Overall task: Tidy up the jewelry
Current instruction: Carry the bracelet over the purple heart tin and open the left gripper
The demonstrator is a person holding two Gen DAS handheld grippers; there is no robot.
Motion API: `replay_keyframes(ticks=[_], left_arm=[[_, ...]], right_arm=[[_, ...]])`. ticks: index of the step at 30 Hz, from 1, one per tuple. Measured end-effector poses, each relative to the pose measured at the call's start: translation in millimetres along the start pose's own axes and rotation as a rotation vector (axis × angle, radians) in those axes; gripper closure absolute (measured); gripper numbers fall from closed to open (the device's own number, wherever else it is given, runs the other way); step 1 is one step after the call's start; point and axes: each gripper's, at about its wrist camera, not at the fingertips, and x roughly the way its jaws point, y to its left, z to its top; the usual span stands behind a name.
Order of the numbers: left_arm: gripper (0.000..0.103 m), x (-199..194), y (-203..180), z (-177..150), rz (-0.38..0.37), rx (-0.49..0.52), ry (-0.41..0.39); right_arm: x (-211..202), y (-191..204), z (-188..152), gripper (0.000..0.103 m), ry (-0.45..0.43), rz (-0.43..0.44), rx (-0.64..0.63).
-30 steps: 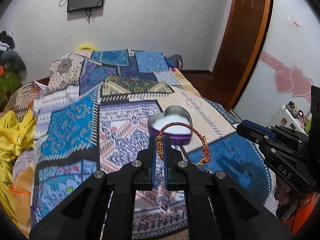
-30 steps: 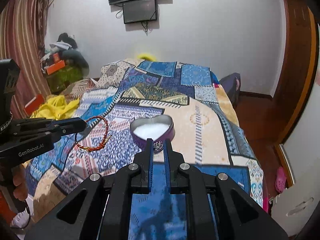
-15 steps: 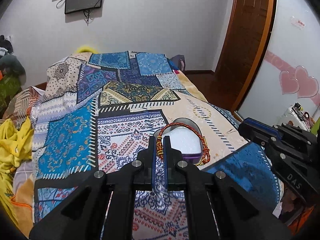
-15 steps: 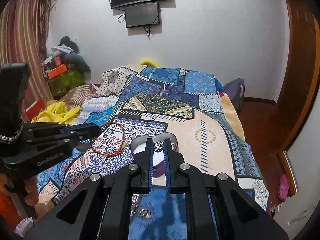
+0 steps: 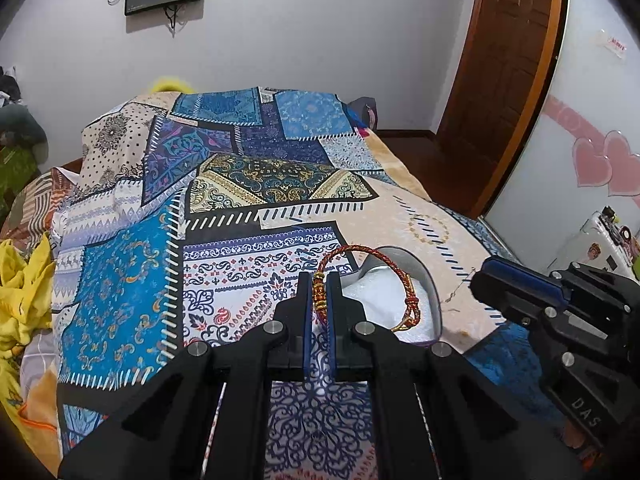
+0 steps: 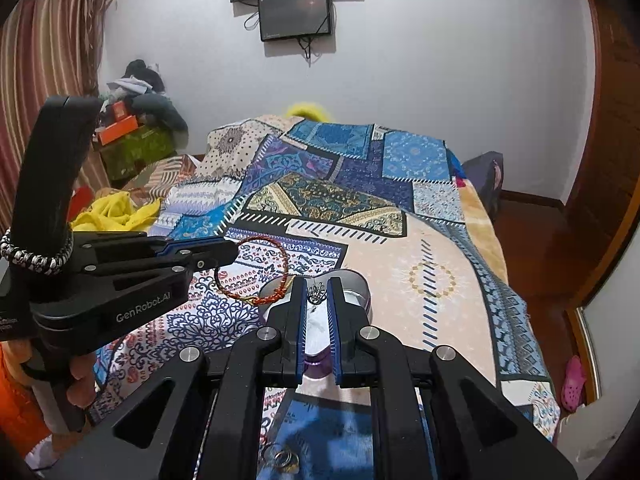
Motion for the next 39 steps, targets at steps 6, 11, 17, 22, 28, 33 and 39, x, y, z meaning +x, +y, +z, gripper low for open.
replay_keyframes(ticks=[6,11,17,22,28,33,39], left_arm=[[0.098,19.6,-1.2,0.5,-0.005,0.014,0.033],[0.098,35.1,-4.3,-1.1,-0.018,0.027,0.068],[0.098,47.7,-12.2,-3.2,-0.021,0.065,0.094],[0.098,53.6,-13.8,-2.8,-0.030,0.075,0.113],[0.098,49.8,-16.5,-3.5,-0.029,0.090,0.106],[0.098,39.2,-16.9,-3.6,-0.032,0.088,0.099],[0.095,17.0,-16.0,-1.2,-0.026,0.087,0.070]], right_arm=[[17.1,-2.7,-0.3,0.094,0.041,0.017,-0.005],[32.8,-7.1,-4.6,0.094,0.096,0.032,0.004],[39.9,-9.9,-8.8,0.094,0.137,0.047,0.014],[44.2,-11.0,-8.9,0.094,0.154,0.050,0.015],[48.4,-11.8,-9.5,0.094,0.182,0.048,0.017],[45.1,-10.5,-8.3,0.088,0.184,0.049,0.008],[31.2,-9.4,-5.1,0.085,0.159,0.039,0.005]])
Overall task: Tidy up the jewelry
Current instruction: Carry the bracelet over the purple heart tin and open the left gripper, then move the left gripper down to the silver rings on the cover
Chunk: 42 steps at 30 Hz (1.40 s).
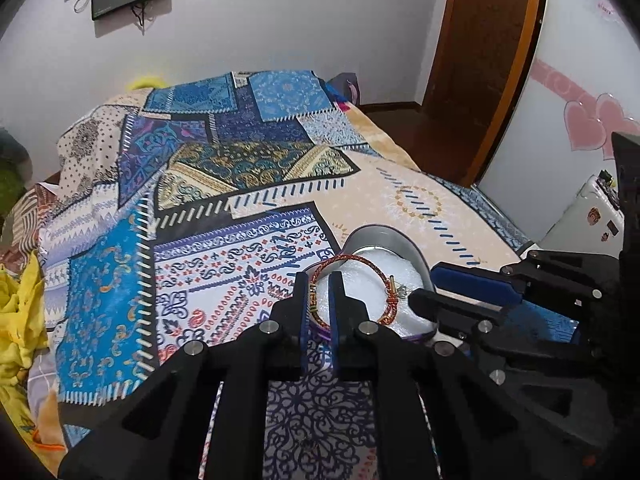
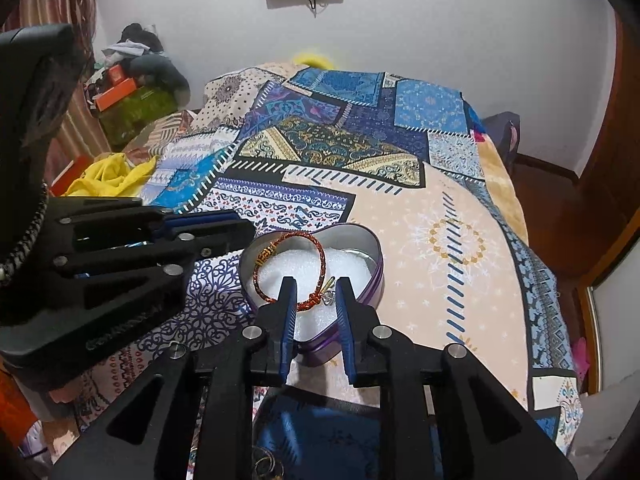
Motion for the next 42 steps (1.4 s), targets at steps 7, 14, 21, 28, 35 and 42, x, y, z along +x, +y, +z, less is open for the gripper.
replay_keyframes(ticks=[7,14,21,28,35,42], left_arm=[[0.076,-33.9,3.5,-1.6,0.007,-0.019,-0.040],[0.058,-66.4,1.6,-11.4,0.020,-0.020,-0.066],[0.051,-82.3,-5.0,-29.2,0.004,-0.025,-0.044],[0.051,-83.3,-14.7,-54.2,-0.002,-0.013,0.001],[0.051,-78.9,-10.7,-81.2,-0.016,-0.051,0.061],[0.051,-65.2,-16.3,-105.9,-0.030,-0.046,0.112]], right_arm=[[-28.6,1.0,2.3,0.083,-0.049,-0.027,0.009],[-59.5,2.6,-1.6,0.065,-0.109,-0.064,0.019],[-76.9,7.0,-12.7,0.065,-0.119,-0.079,0.010],[-82.1,13.9,-29.8,0.065,-0.089,-0.074,-0.013],[-73.5,17.4,-53.1,0.065,-0.029,-0.068,-0.028],[-57.7,13.2,-76.1,0.065,0.057,-0.069,-0.014]])
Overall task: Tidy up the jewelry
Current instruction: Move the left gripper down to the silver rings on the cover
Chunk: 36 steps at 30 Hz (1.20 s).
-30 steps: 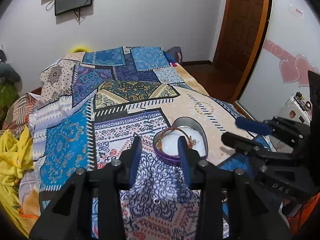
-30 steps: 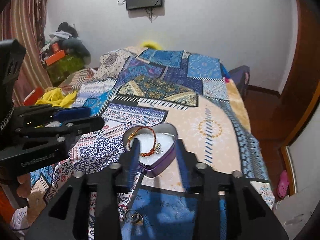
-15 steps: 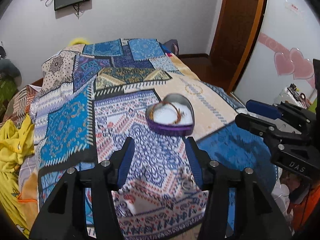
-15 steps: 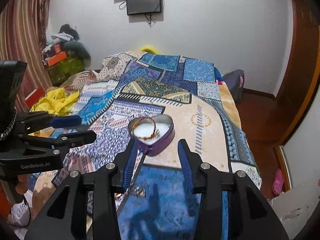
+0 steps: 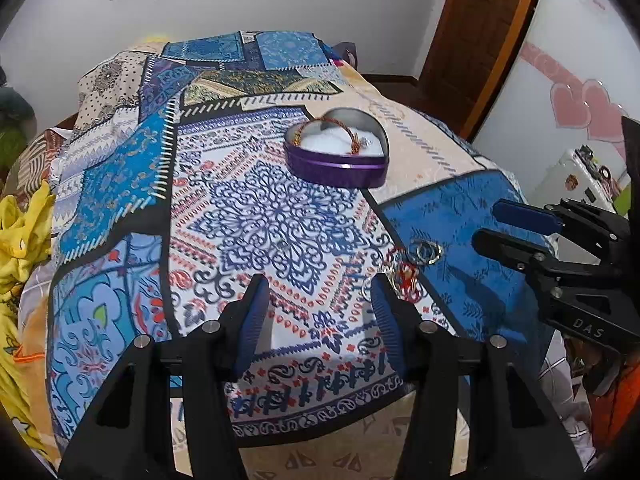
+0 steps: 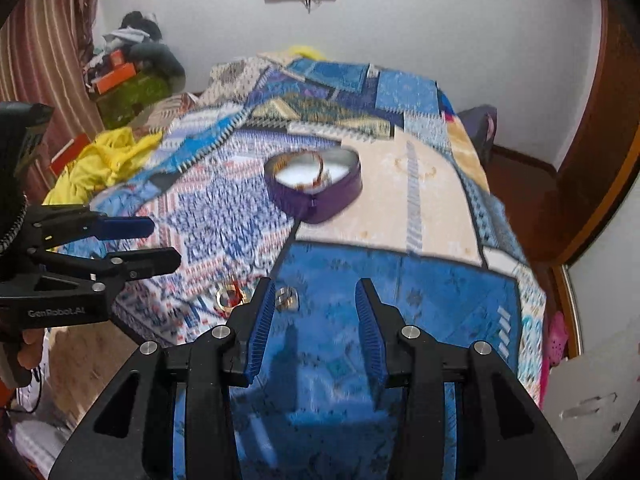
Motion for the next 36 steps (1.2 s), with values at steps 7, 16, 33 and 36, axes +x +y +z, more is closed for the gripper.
replay_keyframes(ticks=[7,16,33,36], left_arm=[[0.053,12.4,-9.9,-7.1,-0.012,0.038,0.018],[0.062,25.1,-18.4,-13.2,-0.061,0.054,0.046],[0.077,45.5,-14.5,6.0,-0.094,0.023,0.060],[0.083,47.3,-10.8,7.2,-0.105,0.007,0.061]], right_arm=[[9.3,-1.1,-6.4,0.065,0.035,0.015,0.004],[14.2,-1.7,-6.8,0.065,0.042,0.031,0.004],[22.9,1.9,-1.5,0.065,0.043,0.058,-0.016],[26.3,6.4,-0.5,0.065,0.044,0.062,-0.040]])
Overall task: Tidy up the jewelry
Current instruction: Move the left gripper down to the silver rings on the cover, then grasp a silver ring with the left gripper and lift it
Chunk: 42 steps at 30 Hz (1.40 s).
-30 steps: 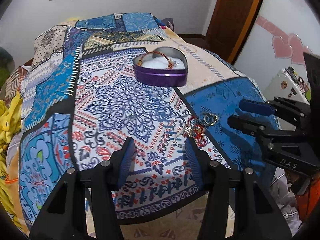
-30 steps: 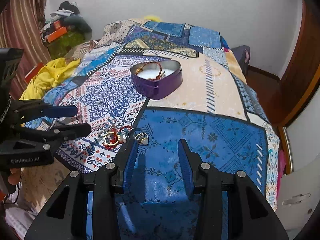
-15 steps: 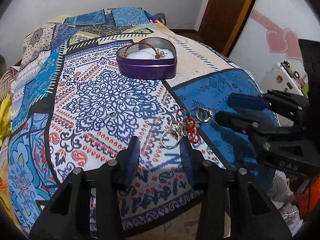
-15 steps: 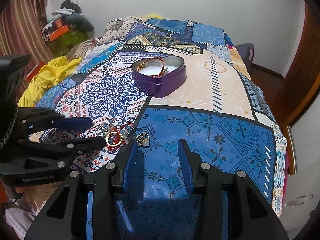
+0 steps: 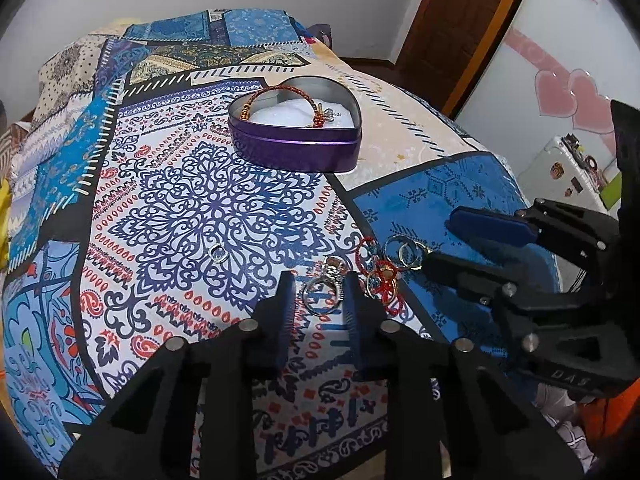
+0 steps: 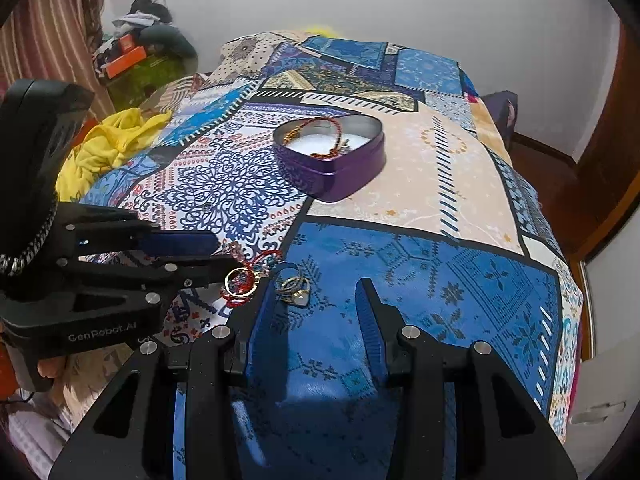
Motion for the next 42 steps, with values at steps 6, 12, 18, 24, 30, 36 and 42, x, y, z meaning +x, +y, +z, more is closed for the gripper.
replay_keyframes(ticks=[6,12,18,24,30,36,42], left_arm=[[0.084,-0.8,0.5,-0.2,0.007,0.002,-0.009],[0.084,-5.8,5.7,-2.7,0.012,-0.015,-0.021],[0.084,-10.2,12.9,-4.0,0.014,-0.042,-0.031],[0.084,-13.6,13.8,-2.8,0.009,-0.043,-0.043],[0.084,-23.4,10.6,2.8,0.012,-0.036,-0.071],[0.084,-37.7,9.2,14.3,0.024,-0.029,-0.116],[0.084,-53.6,10.4,29.4,0.034,-0.028,-0.170]], right_arm=[[8.1,6.1,0.8,0.065,0.008,0.004,-0.037],[13.1,10.7,3.9,0.066,0.013,-0.012,-0.077],[17.0,11.4,7.3,0.083,0.014,0.002,-0.084],[9.6,7.0,6.3,0.083,-0.015,0.011,-0.052],[-2.4,1.1,10.9,0.083,-0.055,-0.008,-0.026],[-14.9,-3.3,21.0,0.083,-0.104,-0.029,-0.007],[-26.7,-8.4,30.6,0.083,-0.152,-0.042,0.014]])
